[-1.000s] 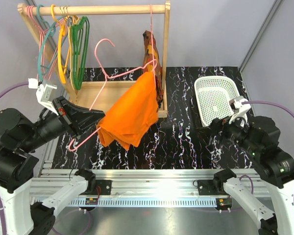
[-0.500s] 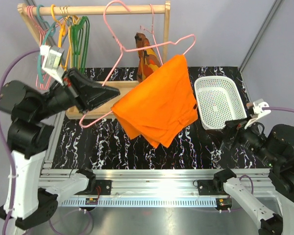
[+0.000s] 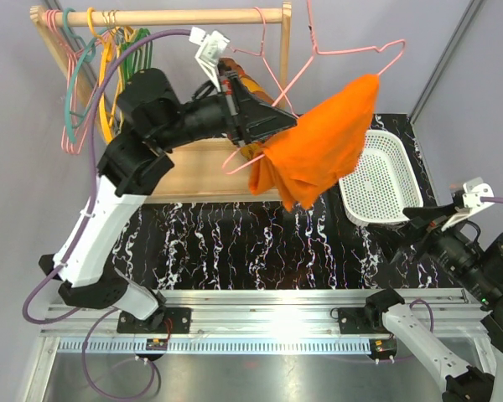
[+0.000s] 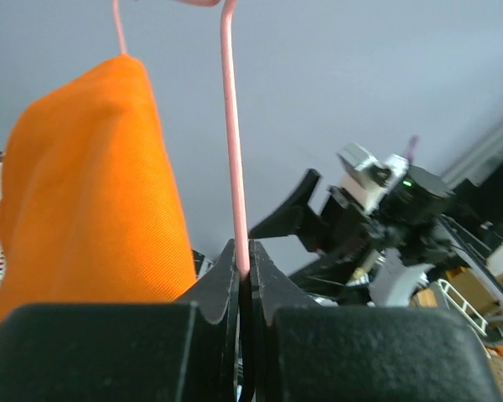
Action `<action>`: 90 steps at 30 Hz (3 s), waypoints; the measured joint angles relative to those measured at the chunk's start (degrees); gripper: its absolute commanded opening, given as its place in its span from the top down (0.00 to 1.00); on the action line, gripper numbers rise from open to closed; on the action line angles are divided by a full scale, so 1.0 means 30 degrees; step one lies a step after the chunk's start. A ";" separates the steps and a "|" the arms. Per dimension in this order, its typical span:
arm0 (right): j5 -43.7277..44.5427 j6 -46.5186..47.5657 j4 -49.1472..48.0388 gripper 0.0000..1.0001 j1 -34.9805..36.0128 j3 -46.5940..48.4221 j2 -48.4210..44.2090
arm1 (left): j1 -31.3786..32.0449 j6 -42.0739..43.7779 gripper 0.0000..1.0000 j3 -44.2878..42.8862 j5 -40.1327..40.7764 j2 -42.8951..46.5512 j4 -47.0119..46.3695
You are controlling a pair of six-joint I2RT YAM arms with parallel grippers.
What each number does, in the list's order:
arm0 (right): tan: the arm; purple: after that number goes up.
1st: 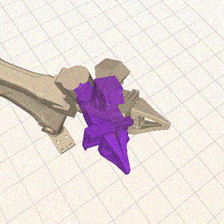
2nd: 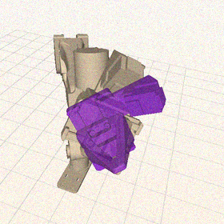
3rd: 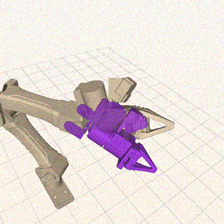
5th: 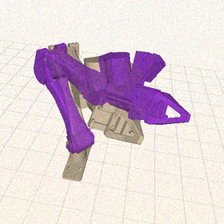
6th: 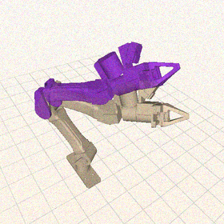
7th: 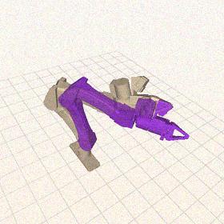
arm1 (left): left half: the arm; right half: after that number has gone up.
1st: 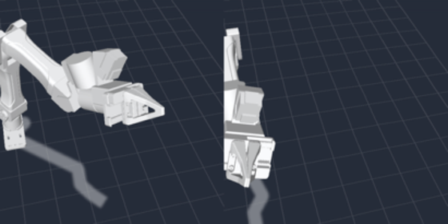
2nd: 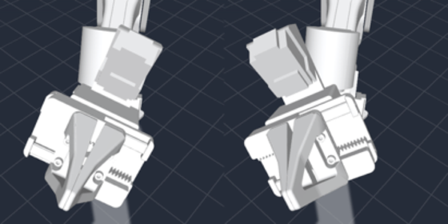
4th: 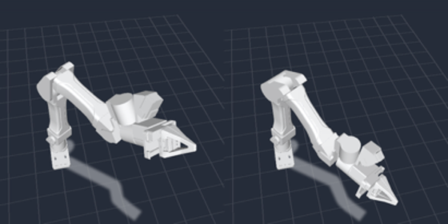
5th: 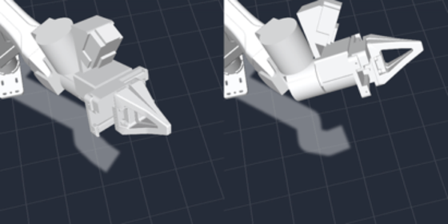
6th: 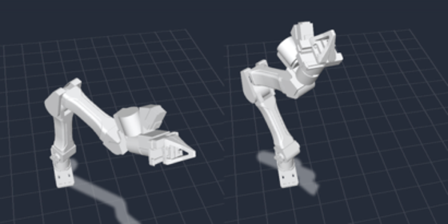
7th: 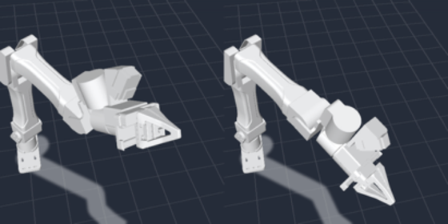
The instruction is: Remove the trousers from the hanger
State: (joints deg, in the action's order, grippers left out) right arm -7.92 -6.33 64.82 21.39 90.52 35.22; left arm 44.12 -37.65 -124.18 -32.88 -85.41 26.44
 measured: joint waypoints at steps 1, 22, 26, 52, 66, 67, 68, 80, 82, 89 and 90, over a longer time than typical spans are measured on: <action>0.0153 0.0051 0.0029 0.00 0.0000 0.0036 -0.0087 | 0.0357 0.0160 1.00 -0.0066 0.0597 -0.0233 -0.0007; -0.0255 0.0896 -0.1851 0.00 0.0284 -0.0714 0.3694 | 0.6834 0.4255 1.00 -0.0175 1.7741 -0.3089 0.0444; -0.0415 0.0933 -0.3905 0.01 0.0291 -0.2106 0.4503 | 0.6951 0.4568 1.00 -0.0532 2.0057 -0.3388 0.0335; 0.0117 0.2484 -1.5548 0.01 0.2739 -0.9471 0.4087 | 0.8743 0.3570 1.00 -0.0058 2.6724 -0.4816 -0.3410; 0.2856 0.4707 -1.8739 0.21 0.4503 -1.0870 0.4291 | 0.8837 0.2994 1.00 0.0029 2.7124 -0.4991 -0.3162; 0.2849 0.4896 -1.8972 0.28 0.4503 -1.1023 0.4175 | 0.8830 0.2936 1.00 0.0029 2.7124 -0.4991 -0.3082; 0.2849 0.5129 -1.9118 0.29 0.4503 -1.1132 0.4058 | 0.8830 0.2878 1.00 0.0029 2.7117 -0.4991 -0.2994; 0.2178 0.6878 -2.0757 0.30 0.4517 -1.1191 0.3672 | 0.8830 0.2229 1.00 0.0197 2.6520 -0.4983 -0.2135; 0.1967 0.6929 -2.1012 0.32 0.4517 -1.1191 0.3679 | 0.8830 0.2084 1.00 0.0197 2.6381 -0.4983 -0.1858; 0.1588 0.7424 -2.1187 0.74 0.4590 -1.1176 0.3912 | 0.8808 0.2025 1.00 0.0197 2.6046 -0.4983 -0.1698; 0.1581 0.7533 -2.1179 0.78 0.4619 -1.1176 0.3912 | 0.8808 0.2025 1.00 0.0197 2.6032 -0.4983 -0.1690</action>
State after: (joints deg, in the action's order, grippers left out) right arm -3.18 16.27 1.28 35.24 56.99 46.96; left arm 70.54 -31.57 -123.59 45.21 -100.36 21.37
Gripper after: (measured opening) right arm 0.305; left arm 0.028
